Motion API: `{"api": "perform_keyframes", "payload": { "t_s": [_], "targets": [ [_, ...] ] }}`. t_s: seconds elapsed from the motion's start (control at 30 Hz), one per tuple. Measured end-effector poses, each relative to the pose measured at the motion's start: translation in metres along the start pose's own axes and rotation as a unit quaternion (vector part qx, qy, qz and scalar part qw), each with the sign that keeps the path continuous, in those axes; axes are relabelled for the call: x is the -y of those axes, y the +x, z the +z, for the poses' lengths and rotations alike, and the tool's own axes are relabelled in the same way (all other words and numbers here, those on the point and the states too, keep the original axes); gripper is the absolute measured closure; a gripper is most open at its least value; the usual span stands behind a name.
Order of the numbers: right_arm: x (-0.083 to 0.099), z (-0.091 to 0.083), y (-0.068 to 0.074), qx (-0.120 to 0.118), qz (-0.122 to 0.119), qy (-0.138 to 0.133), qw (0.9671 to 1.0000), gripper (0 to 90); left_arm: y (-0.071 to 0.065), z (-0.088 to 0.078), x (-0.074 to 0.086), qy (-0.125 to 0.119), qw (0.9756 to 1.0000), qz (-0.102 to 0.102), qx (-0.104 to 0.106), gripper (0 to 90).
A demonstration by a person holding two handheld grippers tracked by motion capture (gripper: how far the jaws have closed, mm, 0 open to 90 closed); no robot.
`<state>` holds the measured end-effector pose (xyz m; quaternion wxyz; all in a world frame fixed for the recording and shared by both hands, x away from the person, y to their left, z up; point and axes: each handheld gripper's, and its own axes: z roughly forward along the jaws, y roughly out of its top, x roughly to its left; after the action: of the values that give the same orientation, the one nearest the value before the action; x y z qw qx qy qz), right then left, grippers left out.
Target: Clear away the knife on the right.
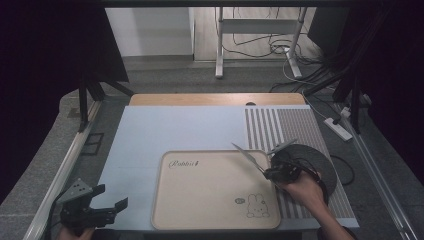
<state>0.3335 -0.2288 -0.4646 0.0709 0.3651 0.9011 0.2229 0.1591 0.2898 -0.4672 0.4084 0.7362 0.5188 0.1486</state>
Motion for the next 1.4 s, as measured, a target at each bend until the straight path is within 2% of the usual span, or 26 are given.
{"api": "perform_keyframes", "payload": {
  "t_s": [0.07, 0.23, 0.37, 0.43, 0.5, 0.57, 0.67, 0.7, 0.73, 0.77, 0.8, 0.9, 0.97, 1.0, 1.03, 1.1, 1.17, 1.2, 1.27, 1.3, 1.37, 1.4],
  "targets": [
    [0.001, 0.001, 0.005, 0.000, -0.002, 0.001, 1.0000, 79.9, 0.000, 0.000, 0.000, 0.000, 1.0000, 0.000, 0.000, 4.0],
    [0.005, 0.010, 0.034, -0.004, -0.014, 0.014, 0.9998, 79.9, 0.000, 0.000, 0.000, 0.000, 1.0000, 0.000, 0.000, 4.0],
    [0.005, 0.020, 0.044, -0.006, -0.023, 0.033, 0.9992, 79.7, 0.000, 0.000, 0.000, 0.000, 1.0000, 0.001, 0.000, 4.0],
    [0.006, 0.026, 0.045, -0.001, -0.028, 0.039, 0.9988, 79.5, 0.000, 0.000, 0.000, 0.000, 1.0000, 0.001, 0.000, 4.0],
    [0.006, 0.033, 0.044, -0.013, -0.024, 0.060, 0.9978, 77.5, 0.000, 0.000, 0.000, 0.000, 1.0000, 0.000, 0.000, 4.0],
    [0.005, 0.032, 0.042, -0.027, -0.024, 0.049, 0.9981, 68.1, 0.000, 0.000, 0.000, 0.000, 1.0000, 0.001, 0.000, 4.0],
    [0.000, 0.026, 0.040, -0.034, -0.029, 0.033, 0.9985, 66.7, 0.000, 0.000, 0.000, 0.001, 1.0000, 0.000, 0.000, 4.0],
    [-0.007, 0.023, 0.041, -0.041, -0.043, 0.020, 0.9980, 78.3, 0.001, 0.000, 0.000, 0.001, 1.0000, -0.001, 0.000, 4.0],
    [-0.011, 0.022, 0.043, -0.045, -0.053, 0.017, 0.9974, 86.0, 0.001, 0.000, 0.000, 0.001, 1.0000, -0.001, 0.000, 4.0],
    [-0.015, 0.022, 0.046, -0.050, -0.065, 0.017, 0.9965, 89.7, 0.001, 0.000, 0.000, 0.001, 1.0000, 0.000, 0.000, 4.0],
    [-0.020, 0.024, 0.050, -0.054, -0.077, 0.017, 0.9954, 89.7, 0.001, 0.000, 0.000, 0.001, 1.0000, 0.000, 0.000, 4.0],
    [-0.036, 0.034, 0.060, -0.048, -0.105, 0.021, 0.9931, 89.7, 0.000, 0.001, 0.000, 0.002, 1.0000, 0.000, -0.001, 4.0],
    [-0.044, 0.045, 0.064, -0.047, -0.115, 0.031, 0.9918, 89.7, 0.001, 0.001, 0.000, 0.002, 1.0000, -0.001, -0.001, 4.0],
    [-0.044, 0.045, 0.064, -0.047, -0.115, 0.031, 0.9918, 89.7, 0.001, 0.000, 0.000, 0.000, 1.0000, -0.003, 0.000, 4.0],
    [-0.048, 0.058, 0.065, -0.044, -0.124, 0.044, 0.9903, 89.7, 0.001, 0.000, 0.000, -0.001, 1.0000, -0.003, 0.000, 4.0],
    [-0.049, 0.066, 0.064, -0.038, -0.131, 0.060, 0.9889, 89.7, 0.001, 0.000, 0.000, -0.001, 1.0000, -0.003, 0.000, 4.0],
    [-0.049, 0.070, 0.064, -0.029, -0.133, 0.067, 0.9884, 89.7, 0.001, 0.000, 0.000, 0.000, 1.0000, -0.003, -0.001, 4.0],
    [-0.049, 0.070, 0.059, -0.026, -0.124, 0.059, 0.9902, 89.7, 0.000, 0.000, 0.000, 0.001, 1.0000, -0.002, -0.002, 4.0],
    [-0.048, 0.068, 0.054, 0.003, -0.128, 0.062, 0.9899, 89.7, 0.000, -0.001, 0.001, -0.001, 1.0000, -0.002, -0.002, 4.0],
    [-0.047, 0.067, 0.051, 0.010, -0.125, 0.065, 0.9900, 89.7, 0.000, -0.001, 0.001, -0.001, 1.0000, -0.002, -0.001, 4.0],
    [-0.044, 0.065, 0.043, 0.013, -0.107, 0.064, 0.9921, 89.8, 0.000, -0.001, 0.001, -0.001, 1.0000, -0.001, -0.001, 4.0],
    [-0.044, 0.065, 0.043, 0.013, -0.107, 0.064, 0.9921, 89.8, 0.000, -0.001, 0.001, -0.001, 1.0000, -0.001, -0.001, 4.0]
  ]
}}
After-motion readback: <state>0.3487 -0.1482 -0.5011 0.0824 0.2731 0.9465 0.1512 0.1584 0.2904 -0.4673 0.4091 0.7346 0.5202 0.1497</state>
